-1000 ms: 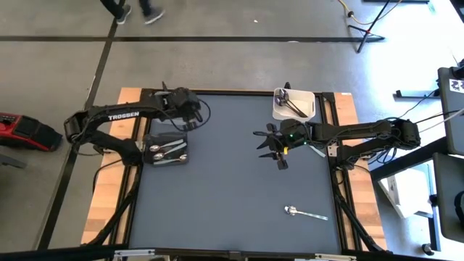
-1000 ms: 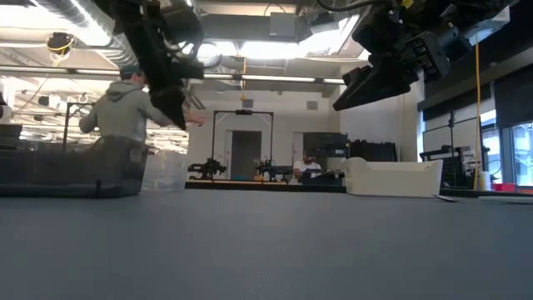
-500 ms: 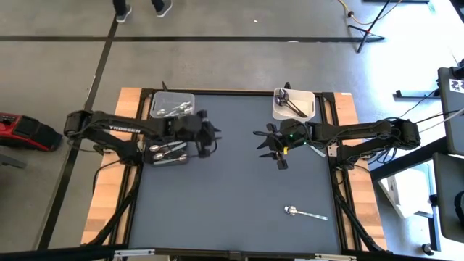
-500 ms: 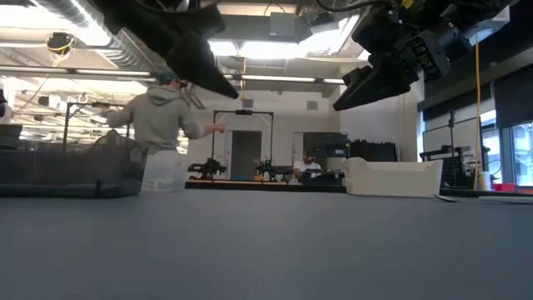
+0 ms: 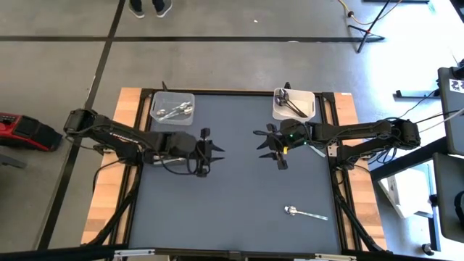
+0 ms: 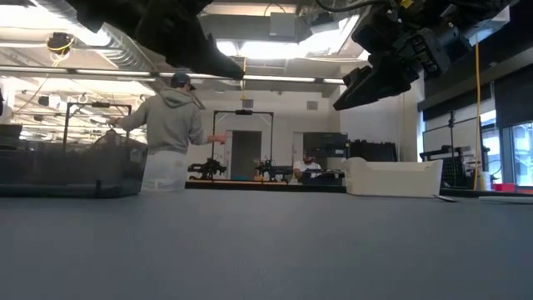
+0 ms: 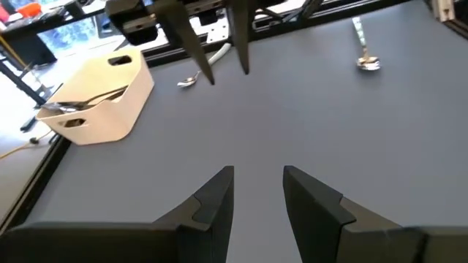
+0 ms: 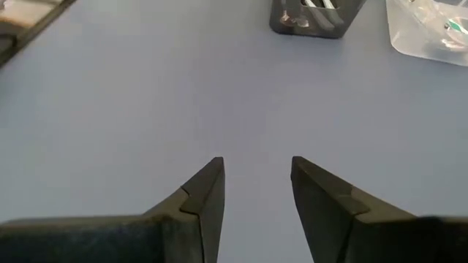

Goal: Sort silverware by color (type)
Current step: Put the green spoon into the transparent bin

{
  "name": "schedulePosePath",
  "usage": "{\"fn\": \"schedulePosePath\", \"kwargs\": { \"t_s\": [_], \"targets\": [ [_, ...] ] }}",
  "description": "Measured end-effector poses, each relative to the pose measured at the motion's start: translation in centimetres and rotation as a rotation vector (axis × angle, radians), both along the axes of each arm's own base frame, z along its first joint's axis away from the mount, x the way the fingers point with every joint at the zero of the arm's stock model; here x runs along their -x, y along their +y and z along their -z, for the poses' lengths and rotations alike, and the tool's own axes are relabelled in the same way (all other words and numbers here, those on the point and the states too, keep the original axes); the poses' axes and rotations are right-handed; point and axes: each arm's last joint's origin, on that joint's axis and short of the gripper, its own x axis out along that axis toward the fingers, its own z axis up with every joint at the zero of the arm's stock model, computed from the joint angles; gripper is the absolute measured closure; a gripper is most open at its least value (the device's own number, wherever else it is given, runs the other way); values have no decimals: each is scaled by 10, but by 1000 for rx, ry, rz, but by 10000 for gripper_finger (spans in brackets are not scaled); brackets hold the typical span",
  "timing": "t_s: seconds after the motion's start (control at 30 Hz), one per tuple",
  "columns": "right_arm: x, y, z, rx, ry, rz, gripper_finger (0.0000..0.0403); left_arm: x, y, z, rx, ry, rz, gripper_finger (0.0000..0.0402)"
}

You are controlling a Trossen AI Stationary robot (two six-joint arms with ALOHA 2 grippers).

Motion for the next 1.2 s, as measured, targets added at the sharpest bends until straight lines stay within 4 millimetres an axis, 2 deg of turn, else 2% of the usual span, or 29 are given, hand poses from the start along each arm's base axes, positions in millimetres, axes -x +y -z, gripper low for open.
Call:
{"fn": "schedulePosePath", "kwargs": {
  "t_s": [0.27, 0.43, 0.6, 0.77, 0.93, 1.1, 1.2],
  "targets": [
    [-6, -1, -10, -50, -98, 56, 255, -4, -13, 7, 40, 4, 24, 287],
    [0, 6, -2, -124, 24, 104, 247, -8, -26, 19, 63, 50, 50, 287],
    [8, 30, 2, -113, 229, 214, 207, -15, -40, 26, 85, 67, 80, 287],
    [16, 56, -14, -106, 380, 312, 178, -19, -58, 31, 126, 76, 110, 287],
    [30, 80, -26, -204, 542, 404, 178, -15, -76, 32, 179, 77, 115, 287],
    [49, 101, -22, -237, 686, 460, 187, -8, -95, 32, 201, 73, 127, 287],
    [57, 117, -22, -242, 697, 459, 192, -4, -104, 31, 216, 72, 139, 287]
  ]
}}
